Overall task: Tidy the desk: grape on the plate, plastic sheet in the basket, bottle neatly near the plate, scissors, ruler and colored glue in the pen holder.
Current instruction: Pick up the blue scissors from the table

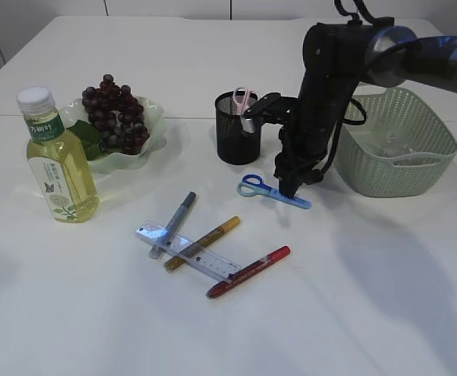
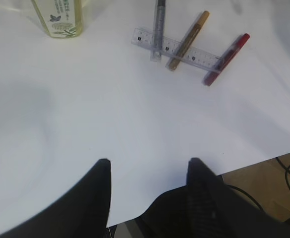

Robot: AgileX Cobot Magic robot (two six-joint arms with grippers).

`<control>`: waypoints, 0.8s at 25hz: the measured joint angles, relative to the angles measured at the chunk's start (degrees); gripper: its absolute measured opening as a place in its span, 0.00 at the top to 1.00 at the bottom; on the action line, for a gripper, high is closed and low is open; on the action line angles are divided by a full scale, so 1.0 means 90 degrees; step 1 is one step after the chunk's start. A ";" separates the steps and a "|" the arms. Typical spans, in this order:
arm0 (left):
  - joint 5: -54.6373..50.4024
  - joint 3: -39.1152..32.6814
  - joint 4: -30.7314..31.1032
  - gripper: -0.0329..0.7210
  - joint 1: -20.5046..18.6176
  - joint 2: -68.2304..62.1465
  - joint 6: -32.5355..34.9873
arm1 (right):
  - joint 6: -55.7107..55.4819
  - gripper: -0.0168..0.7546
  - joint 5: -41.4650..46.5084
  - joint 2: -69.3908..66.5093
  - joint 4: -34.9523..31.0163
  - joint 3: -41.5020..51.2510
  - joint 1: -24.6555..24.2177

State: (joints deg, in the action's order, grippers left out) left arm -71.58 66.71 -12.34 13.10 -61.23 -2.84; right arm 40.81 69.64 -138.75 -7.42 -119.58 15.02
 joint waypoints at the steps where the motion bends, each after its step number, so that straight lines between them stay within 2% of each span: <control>1: 0.0000 0.0000 0.0000 0.48 0.0000 0.0000 0.0000 | 0.0048 0.56 0.0000 0.0000 0.0024 -0.0005 0.0028; 20: 0.0000 0.0000 0.0000 0.48 0.0000 0.0000 0.0000 | 0.0406 0.55 0.0005 0.0000 0.0262 -0.0015 0.0040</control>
State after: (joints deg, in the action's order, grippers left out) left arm -71.58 66.71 -12.34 13.10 -61.23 -2.84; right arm 44.47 69.68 -138.75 -5.06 -119.71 15.38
